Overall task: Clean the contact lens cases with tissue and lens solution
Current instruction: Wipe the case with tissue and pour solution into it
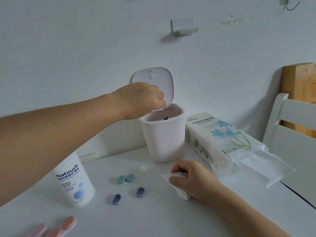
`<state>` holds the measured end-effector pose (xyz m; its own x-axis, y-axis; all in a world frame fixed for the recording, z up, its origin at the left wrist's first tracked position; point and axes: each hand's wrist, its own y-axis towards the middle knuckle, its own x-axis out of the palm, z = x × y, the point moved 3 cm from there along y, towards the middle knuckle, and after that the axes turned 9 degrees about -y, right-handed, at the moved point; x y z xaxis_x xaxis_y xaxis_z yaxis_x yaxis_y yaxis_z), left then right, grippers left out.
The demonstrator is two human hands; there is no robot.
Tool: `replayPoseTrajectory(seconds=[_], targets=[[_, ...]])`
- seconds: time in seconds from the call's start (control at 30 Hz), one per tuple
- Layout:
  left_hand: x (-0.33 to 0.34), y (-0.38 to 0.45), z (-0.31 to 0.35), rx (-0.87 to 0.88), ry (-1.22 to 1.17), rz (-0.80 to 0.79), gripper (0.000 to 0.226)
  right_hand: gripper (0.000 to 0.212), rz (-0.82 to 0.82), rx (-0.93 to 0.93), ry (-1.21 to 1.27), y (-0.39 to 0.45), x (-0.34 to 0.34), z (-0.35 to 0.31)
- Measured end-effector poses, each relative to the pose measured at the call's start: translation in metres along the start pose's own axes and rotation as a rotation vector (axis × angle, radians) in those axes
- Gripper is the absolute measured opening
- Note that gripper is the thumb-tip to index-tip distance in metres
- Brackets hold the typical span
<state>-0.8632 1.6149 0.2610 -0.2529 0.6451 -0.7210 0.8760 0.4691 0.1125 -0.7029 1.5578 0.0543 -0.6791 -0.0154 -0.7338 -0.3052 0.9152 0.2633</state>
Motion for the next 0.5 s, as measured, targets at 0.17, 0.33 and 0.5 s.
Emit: replayPoseTrajectory(seconds=[0.17,0.33,0.5], targets=[[-0.0001,0.0010,0.0025,0.005,0.001,-0.051,0.035,0.011,-0.009,0.004,0.005,0.0006,0.0004,0.0007],[0.0000,-0.0017,0.0066,-0.016,-0.027,-0.096,0.039,0.012,-0.007,0.010,-0.003,0.0003,0.0008,0.0016],[-0.0058,-0.0046,-0.0026,-0.073,-0.012,-0.003,0.034,0.013,-0.015,0.007,0.015,0.0004,0.0010,0.0020]])
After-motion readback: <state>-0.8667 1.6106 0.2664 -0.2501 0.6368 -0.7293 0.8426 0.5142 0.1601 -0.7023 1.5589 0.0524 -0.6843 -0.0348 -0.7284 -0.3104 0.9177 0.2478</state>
